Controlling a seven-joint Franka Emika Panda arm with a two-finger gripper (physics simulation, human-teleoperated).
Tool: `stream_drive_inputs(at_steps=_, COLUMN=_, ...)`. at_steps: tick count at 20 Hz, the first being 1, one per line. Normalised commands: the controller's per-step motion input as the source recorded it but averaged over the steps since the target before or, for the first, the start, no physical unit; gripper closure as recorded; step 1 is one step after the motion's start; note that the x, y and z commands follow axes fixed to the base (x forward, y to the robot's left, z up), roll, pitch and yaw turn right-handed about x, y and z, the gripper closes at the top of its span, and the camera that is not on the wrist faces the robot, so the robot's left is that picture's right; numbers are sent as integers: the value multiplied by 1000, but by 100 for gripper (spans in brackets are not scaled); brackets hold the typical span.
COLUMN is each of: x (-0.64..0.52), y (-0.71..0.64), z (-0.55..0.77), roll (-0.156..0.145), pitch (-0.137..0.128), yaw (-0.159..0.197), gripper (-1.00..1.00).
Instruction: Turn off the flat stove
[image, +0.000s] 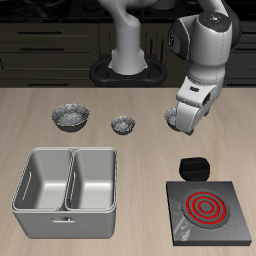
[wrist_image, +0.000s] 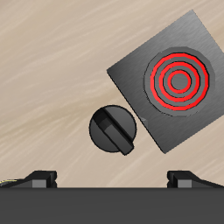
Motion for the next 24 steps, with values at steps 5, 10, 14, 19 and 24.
stream_drive_inputs(at_steps=5, x=15, y=-23, z=-109, roll=46, pitch=-29, yaw=31, gripper=-100)
stream_drive_inputs(at_steps=10, x=58, y=-75, z=-109, roll=18, pitch=6, yaw=17, gripper=-100)
stream_drive_inputs(at_steps=14, x=-1, y=19, z=-180, roll=15, pitch=22, yaw=-3, gripper=-100)
stream_drive_inputs(at_steps=19, x=4, y=22, z=-176, roll=9, pitch=19, yaw=16, gripper=-100)
stream_drive_inputs(at_steps=24, x=36, y=-4, z=-168, roll=1, pitch=9, yaw=14, gripper=-100)
